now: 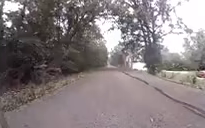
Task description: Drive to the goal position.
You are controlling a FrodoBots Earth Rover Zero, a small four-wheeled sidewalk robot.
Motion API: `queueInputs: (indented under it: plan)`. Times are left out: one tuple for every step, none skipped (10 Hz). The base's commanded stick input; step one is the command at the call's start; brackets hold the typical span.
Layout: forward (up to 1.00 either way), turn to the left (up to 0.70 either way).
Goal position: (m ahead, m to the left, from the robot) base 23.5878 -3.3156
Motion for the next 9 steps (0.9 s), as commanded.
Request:
queueInputs:
  plan:
    - [0.70,0.00]
    - [0.70,0.00]
    - [0.70,0.00]
    - [0.70,0.00]
    - [0.70,0.00]
    - [0.70,0.00]
    - [0.70,0.00]
    - [0.70,0.00]
    - [0.70,0.00]
